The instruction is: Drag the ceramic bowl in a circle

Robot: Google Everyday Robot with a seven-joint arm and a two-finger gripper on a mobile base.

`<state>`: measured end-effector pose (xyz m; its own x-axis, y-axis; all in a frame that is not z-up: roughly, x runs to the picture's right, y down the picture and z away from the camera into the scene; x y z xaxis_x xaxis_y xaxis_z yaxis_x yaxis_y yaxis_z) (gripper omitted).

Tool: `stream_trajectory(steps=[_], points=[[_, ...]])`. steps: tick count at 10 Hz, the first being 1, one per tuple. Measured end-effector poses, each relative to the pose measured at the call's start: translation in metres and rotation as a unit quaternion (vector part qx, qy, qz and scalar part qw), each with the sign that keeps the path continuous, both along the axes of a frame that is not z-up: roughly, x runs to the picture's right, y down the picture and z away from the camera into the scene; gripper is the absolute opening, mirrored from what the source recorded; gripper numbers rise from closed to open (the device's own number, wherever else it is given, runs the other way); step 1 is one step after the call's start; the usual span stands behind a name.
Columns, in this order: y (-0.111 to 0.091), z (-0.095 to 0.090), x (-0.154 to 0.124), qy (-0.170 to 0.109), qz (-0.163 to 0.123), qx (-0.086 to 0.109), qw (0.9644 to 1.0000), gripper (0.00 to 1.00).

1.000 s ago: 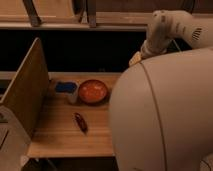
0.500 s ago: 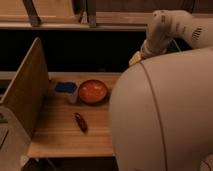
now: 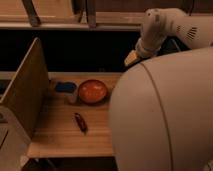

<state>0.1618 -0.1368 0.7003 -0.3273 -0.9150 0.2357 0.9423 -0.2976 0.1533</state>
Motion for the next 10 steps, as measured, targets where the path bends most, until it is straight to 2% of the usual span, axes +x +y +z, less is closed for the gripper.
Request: stream_trajectory(steps=[1, 2, 3, 5, 7, 10], points=[[0.002, 0.004, -0.017, -0.019, -0.023, 0.000, 0.9996, 0.80], [0.009, 0.011, -0.048, -0.055, -0.057, -0.001, 0.9969, 0.80], [0.014, 0.017, -0.067, -0.083, -0.070, -0.002, 0.9941, 0.80], [0.021, 0.032, -0.084, -0.121, -0.070, -0.001, 0.9902, 0.80], [0.024, 0.039, -0.087, -0.131, -0.067, -0.001, 0.9891, 0.80], [0.023, 0.050, -0.086, -0.125, -0.068, -0.003, 0.9899, 0.80]])
